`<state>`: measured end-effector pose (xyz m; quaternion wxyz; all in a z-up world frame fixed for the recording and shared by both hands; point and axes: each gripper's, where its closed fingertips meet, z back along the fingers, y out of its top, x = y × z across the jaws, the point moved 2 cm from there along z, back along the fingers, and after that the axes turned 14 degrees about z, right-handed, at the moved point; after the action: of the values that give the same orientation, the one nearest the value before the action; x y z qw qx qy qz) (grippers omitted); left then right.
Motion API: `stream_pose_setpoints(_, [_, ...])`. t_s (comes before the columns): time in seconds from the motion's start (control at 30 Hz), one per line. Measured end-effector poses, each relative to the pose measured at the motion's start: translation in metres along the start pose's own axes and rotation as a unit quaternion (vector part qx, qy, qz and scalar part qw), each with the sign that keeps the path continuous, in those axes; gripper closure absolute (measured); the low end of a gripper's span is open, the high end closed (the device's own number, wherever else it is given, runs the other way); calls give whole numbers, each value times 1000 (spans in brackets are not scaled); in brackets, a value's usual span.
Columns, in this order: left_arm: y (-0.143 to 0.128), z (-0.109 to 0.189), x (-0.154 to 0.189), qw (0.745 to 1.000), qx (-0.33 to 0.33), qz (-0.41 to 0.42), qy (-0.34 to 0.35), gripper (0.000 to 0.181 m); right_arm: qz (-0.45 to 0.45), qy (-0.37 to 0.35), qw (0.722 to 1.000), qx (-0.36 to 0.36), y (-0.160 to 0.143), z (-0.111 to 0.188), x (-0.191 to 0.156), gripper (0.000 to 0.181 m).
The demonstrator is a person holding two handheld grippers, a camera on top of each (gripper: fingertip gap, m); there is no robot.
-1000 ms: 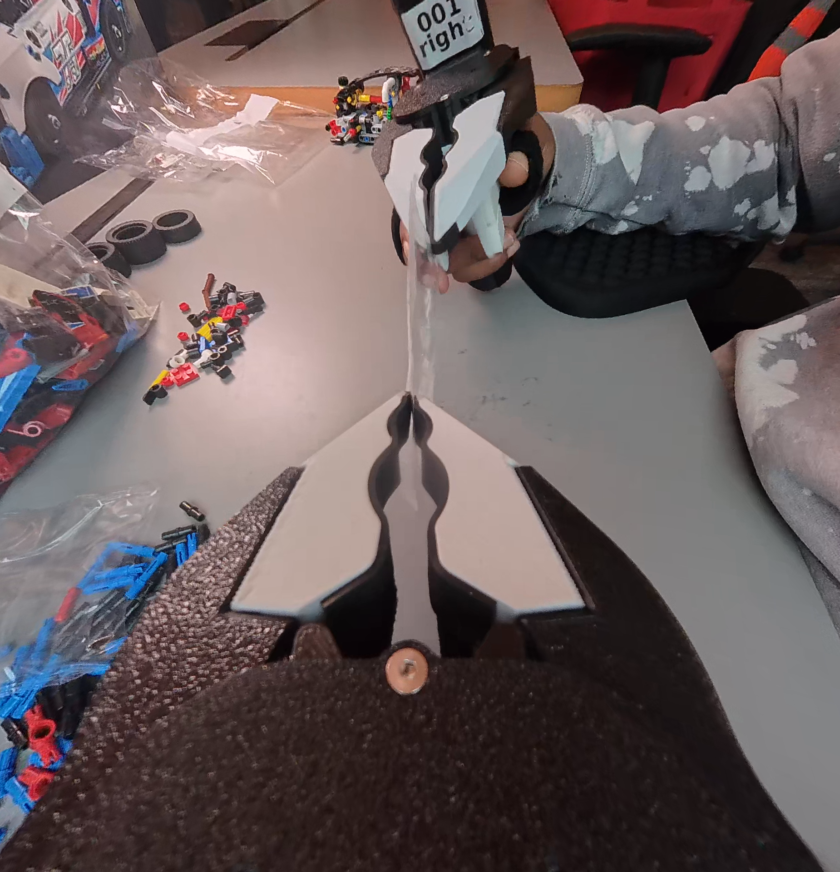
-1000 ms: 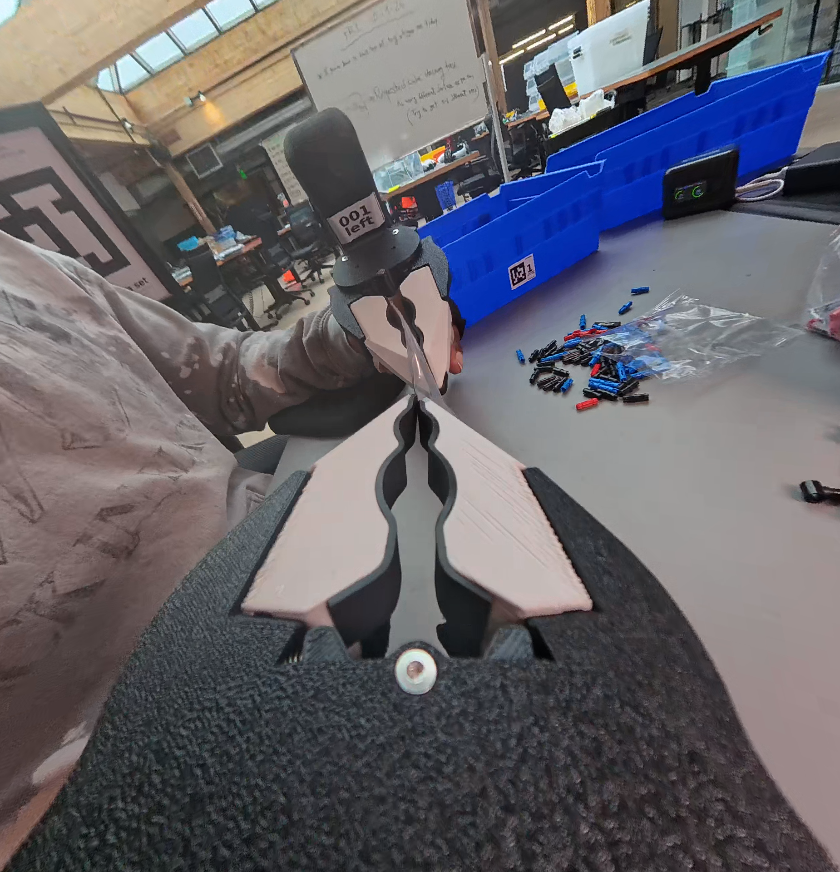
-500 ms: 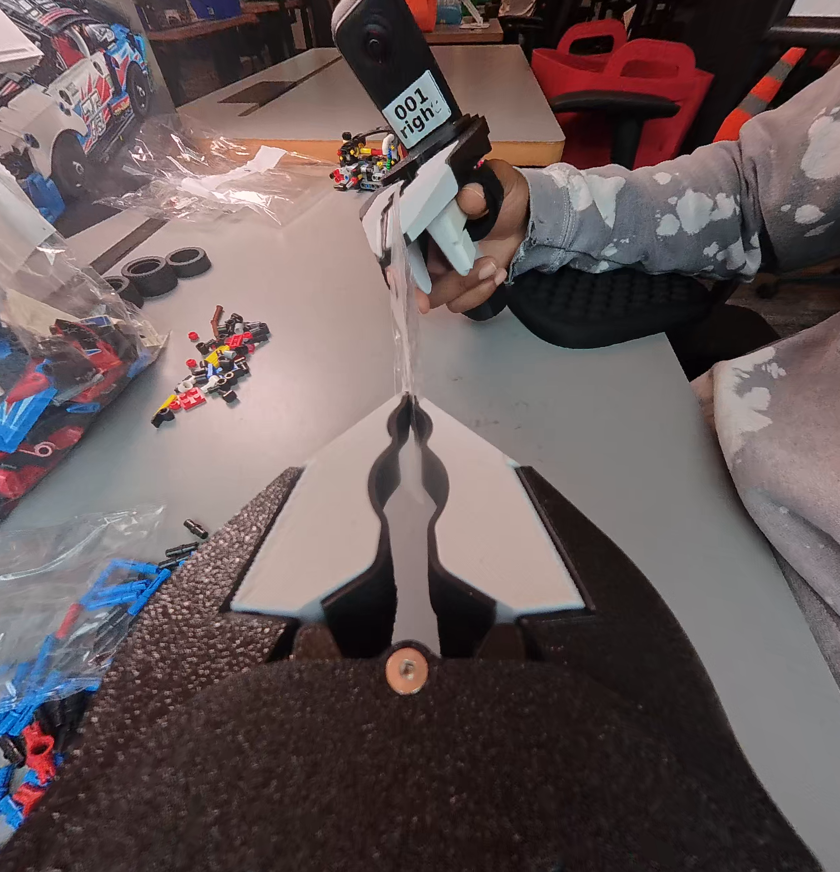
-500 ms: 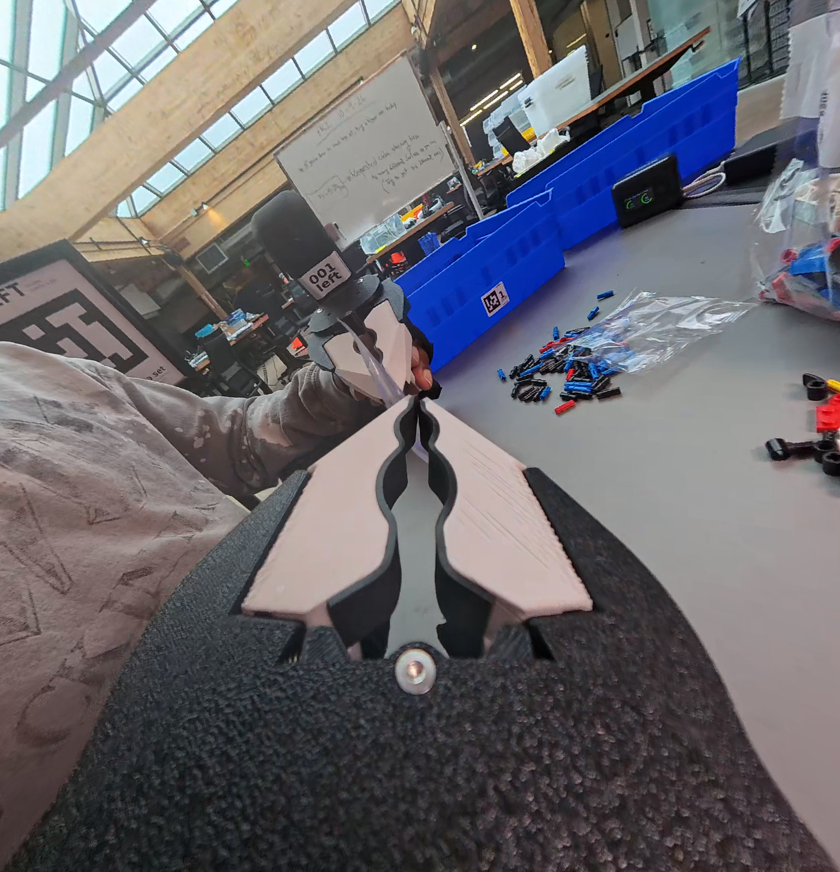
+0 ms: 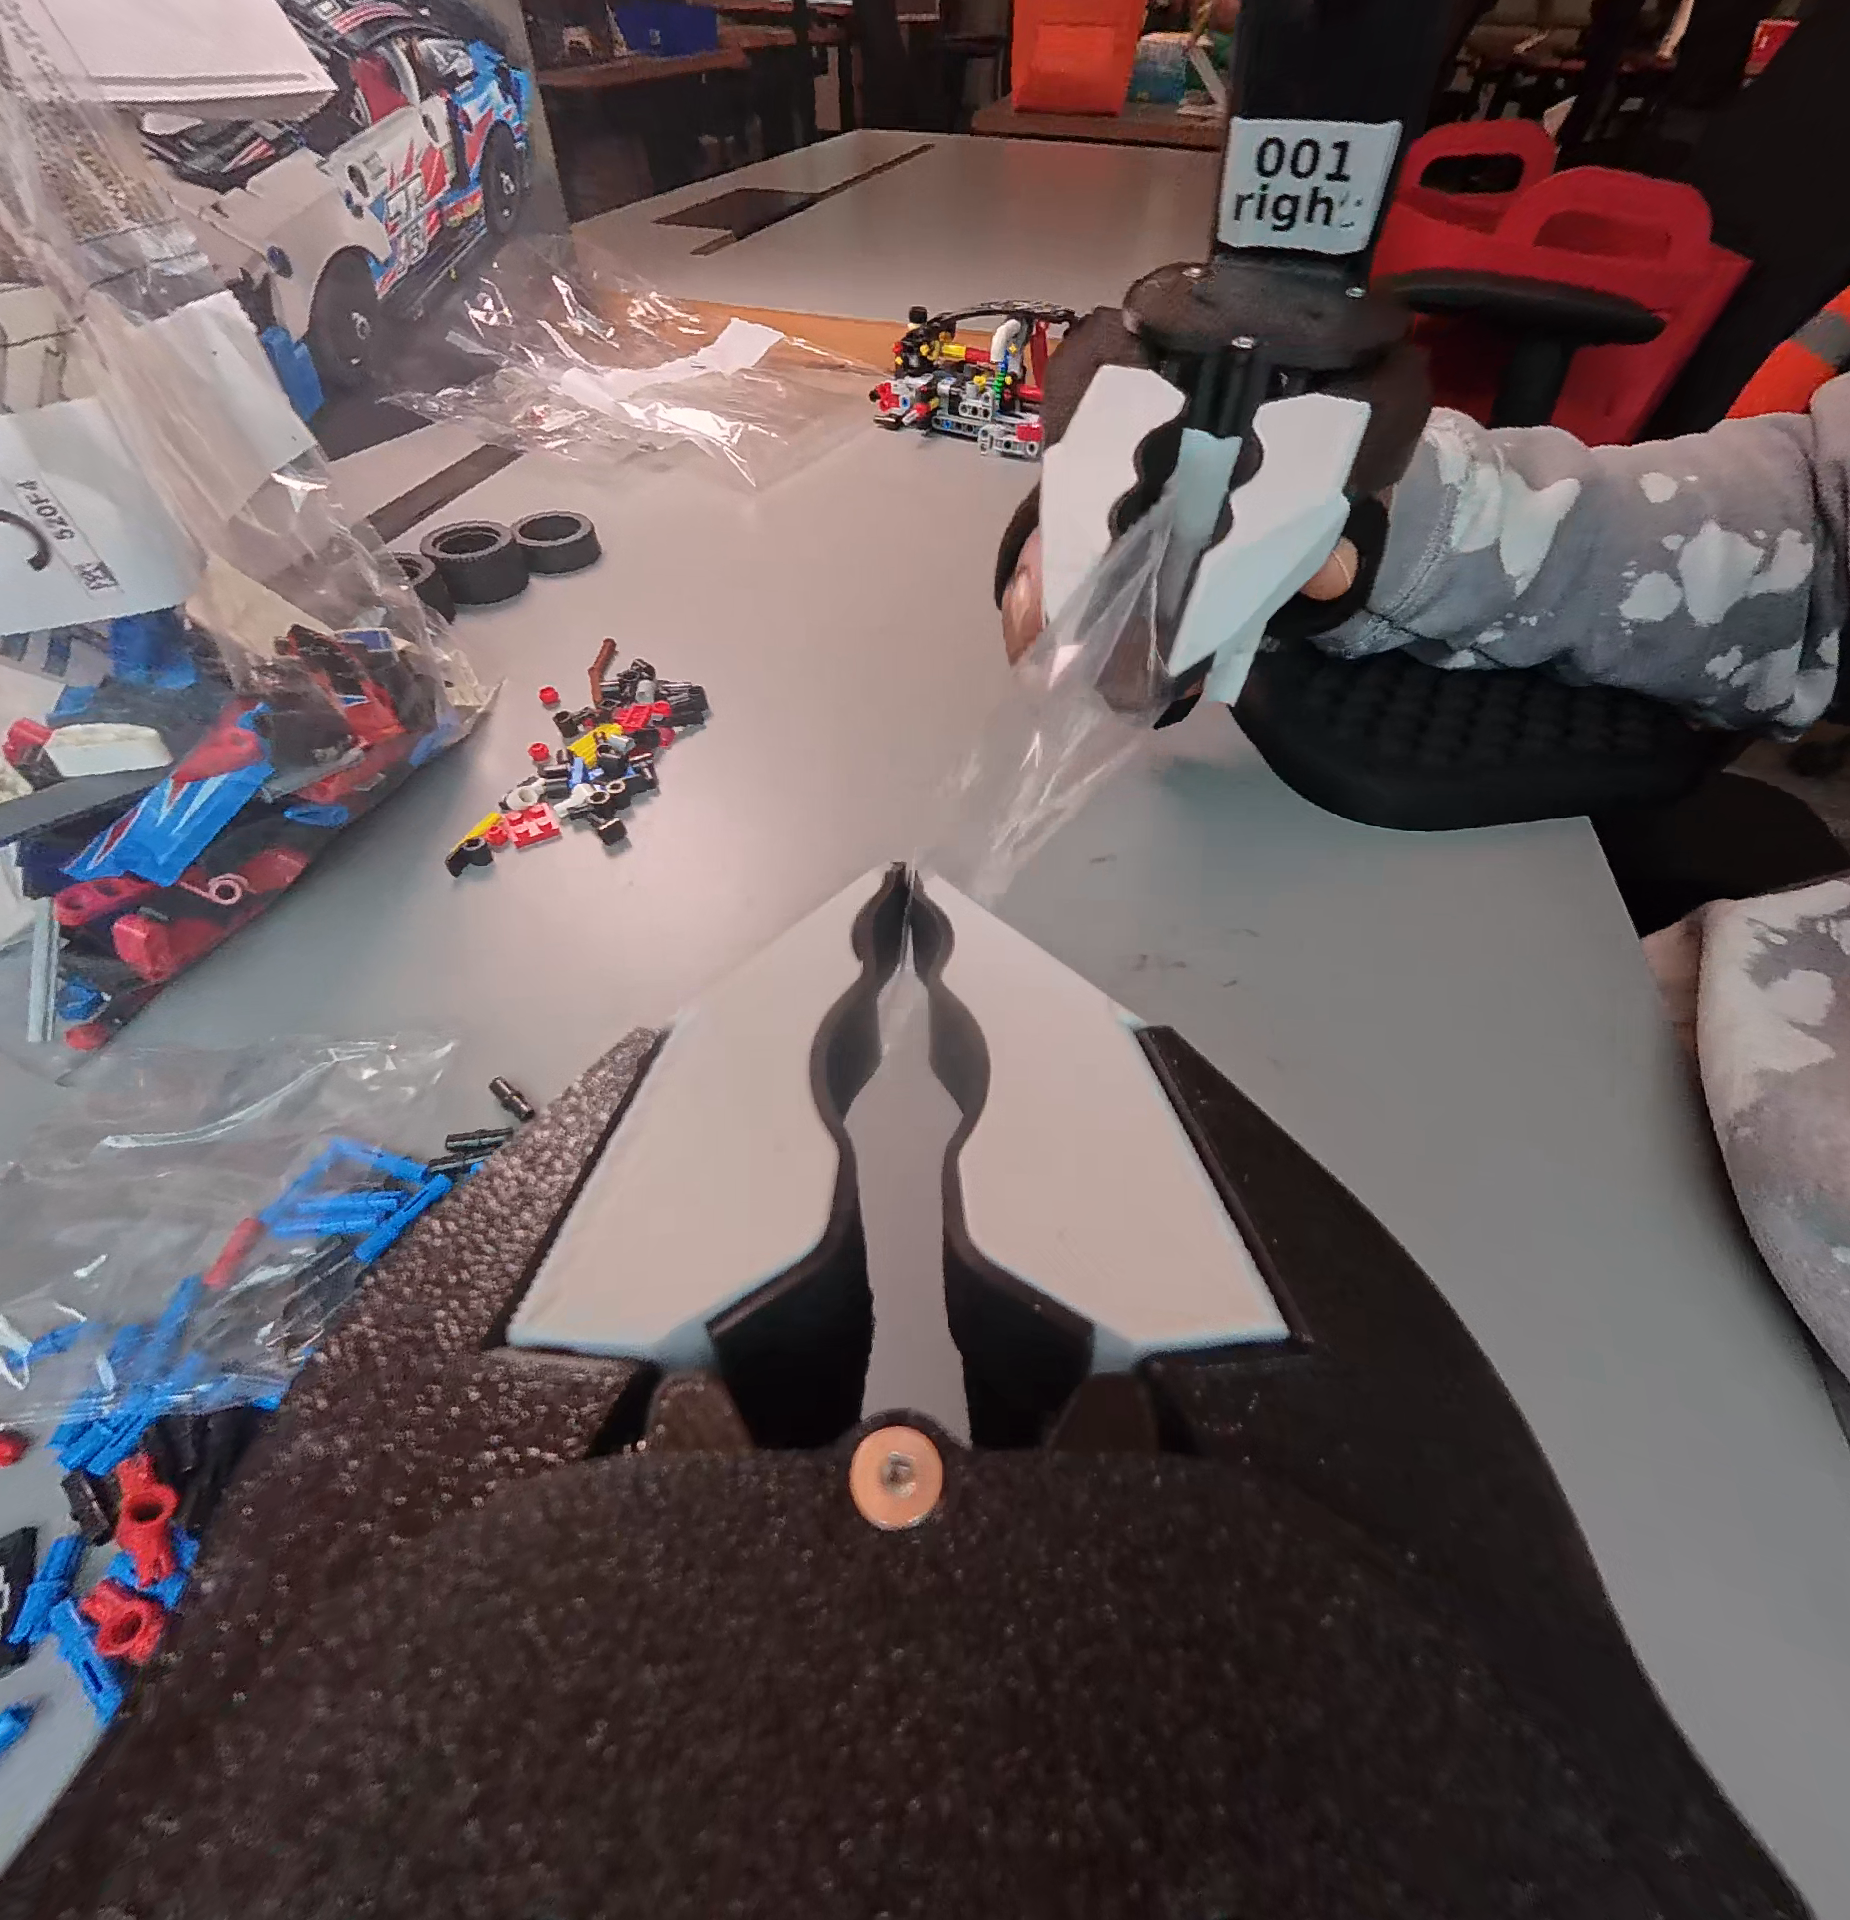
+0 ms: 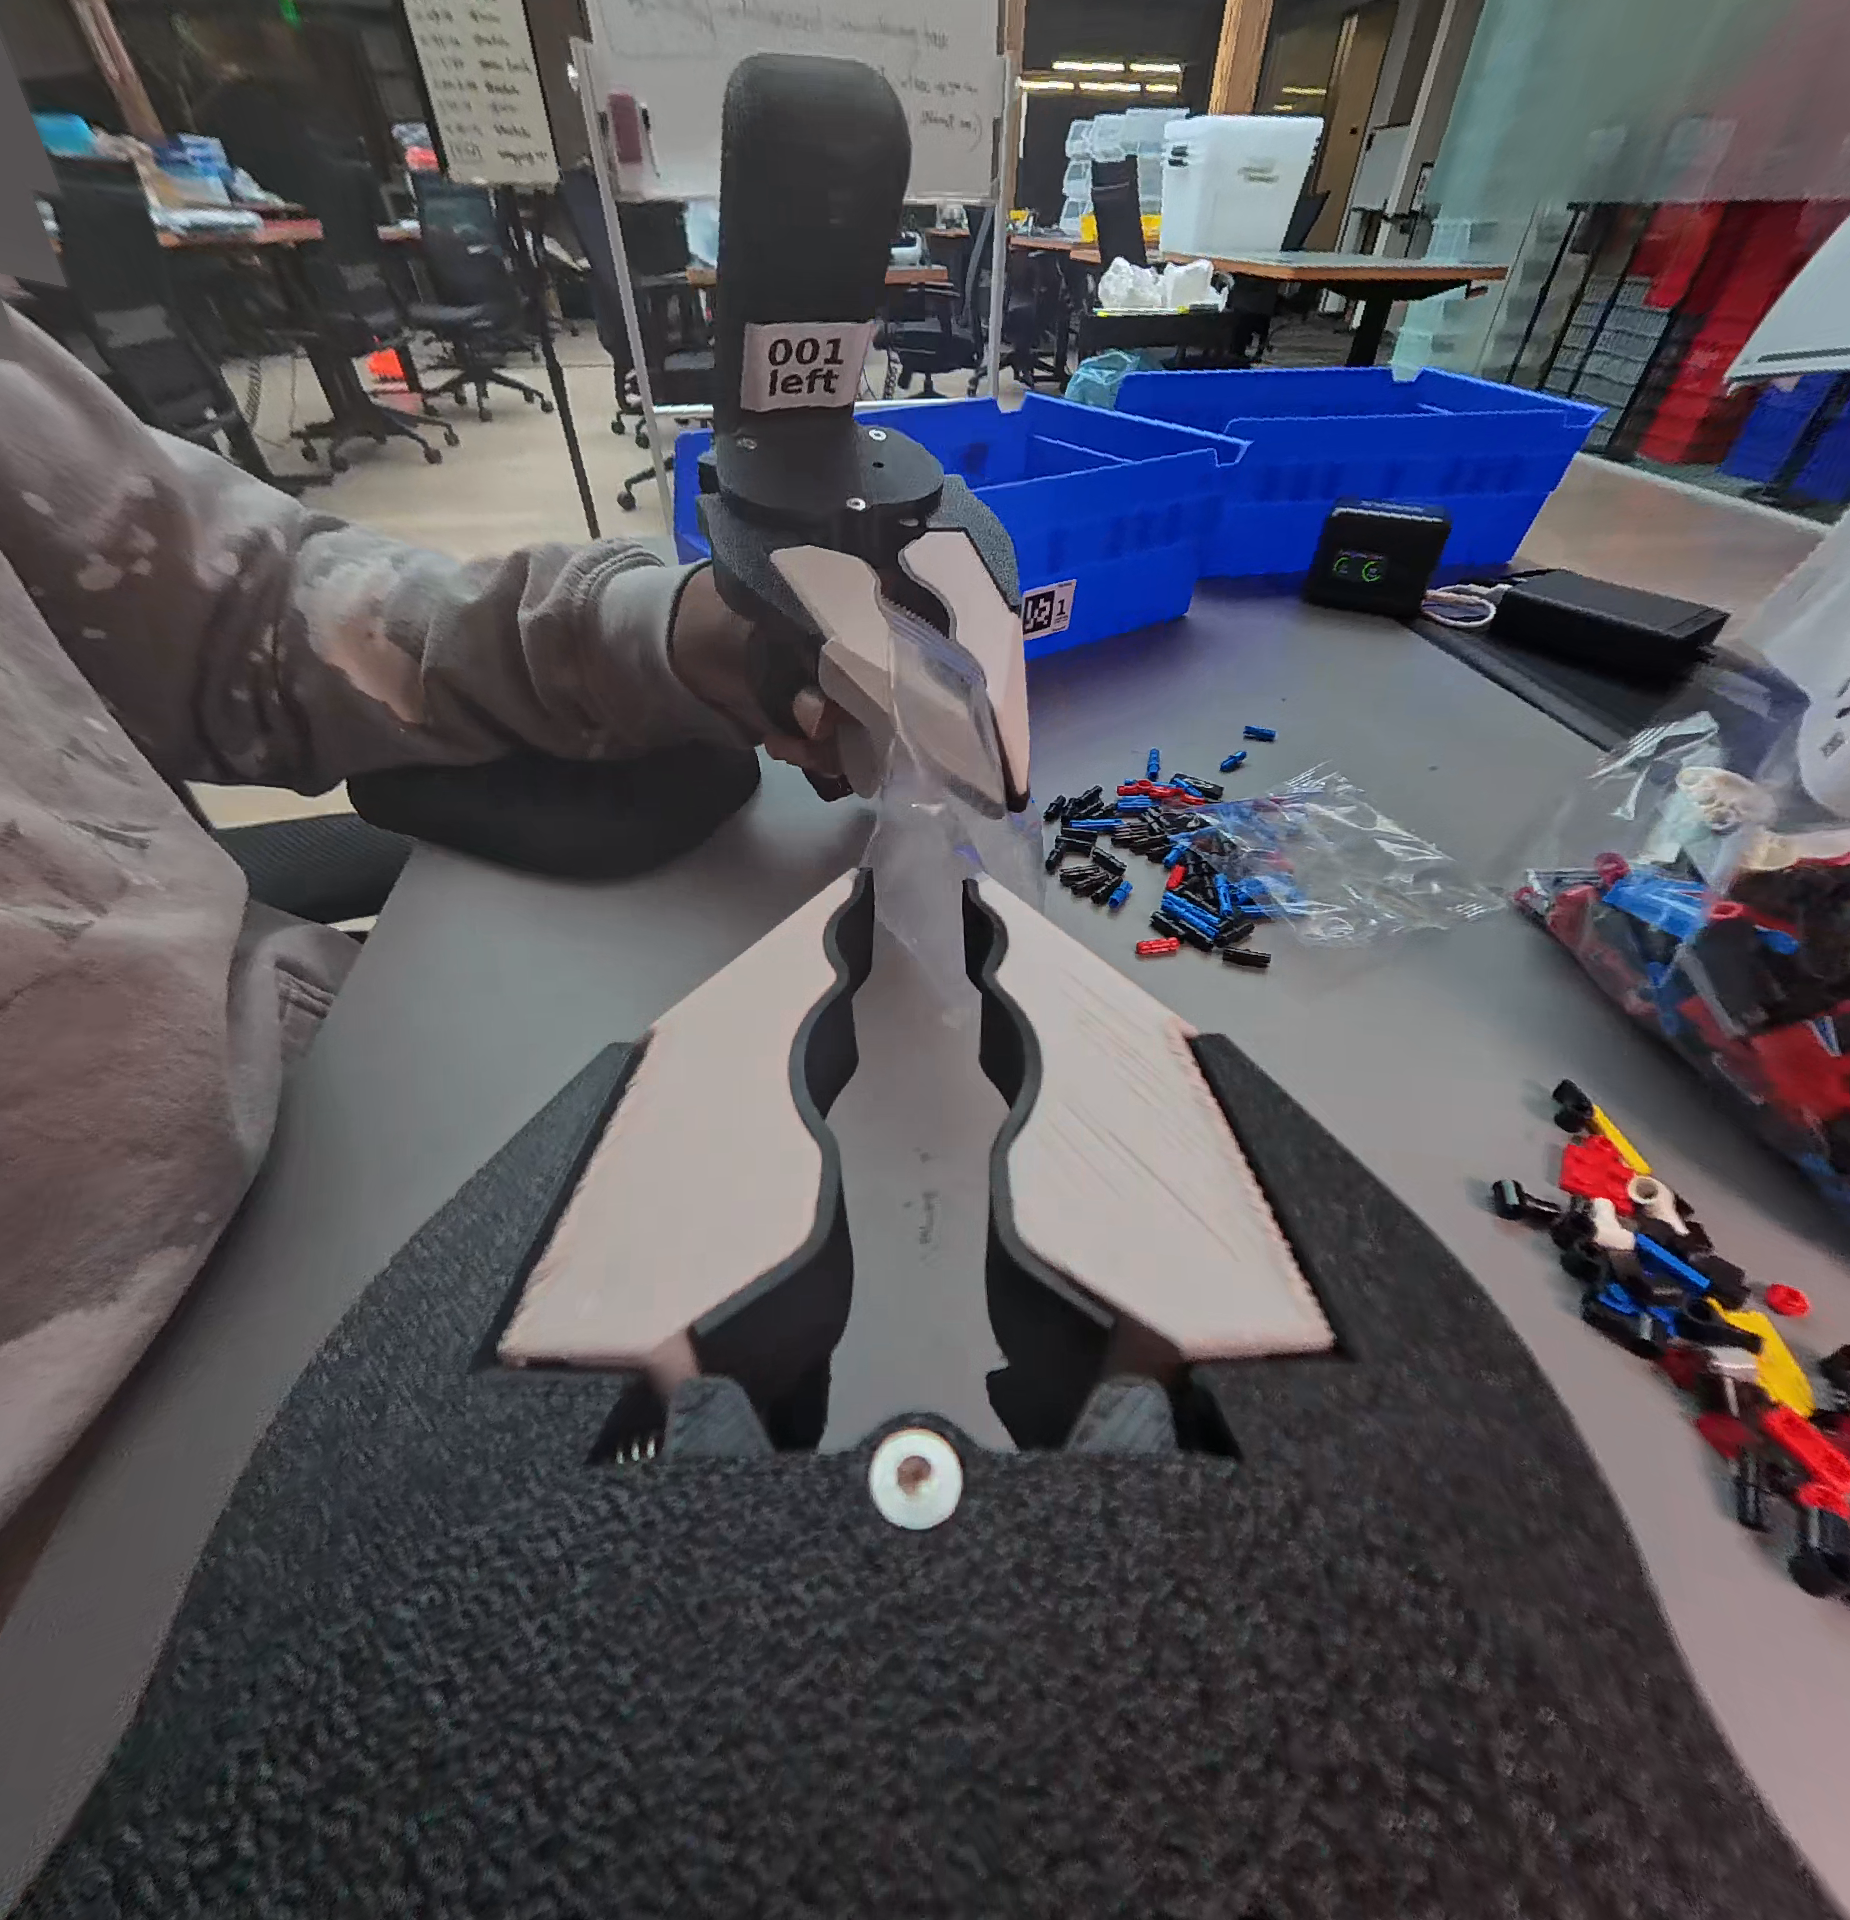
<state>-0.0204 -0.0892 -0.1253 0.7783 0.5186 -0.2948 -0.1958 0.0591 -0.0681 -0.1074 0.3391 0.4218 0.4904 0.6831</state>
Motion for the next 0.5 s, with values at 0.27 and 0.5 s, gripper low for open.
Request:
stream_pose_setpoints(0.27, [3, 0, -4, 1000, 12, 12, 8, 181, 49, -30, 998, -37, -4, -7, 2, 161])
stream_pose_setpoints(0.5, [-6, -2, 38, 992, -25, -3, -126, 159, 76, -29, 995, -49, 0, 4, 7, 181])
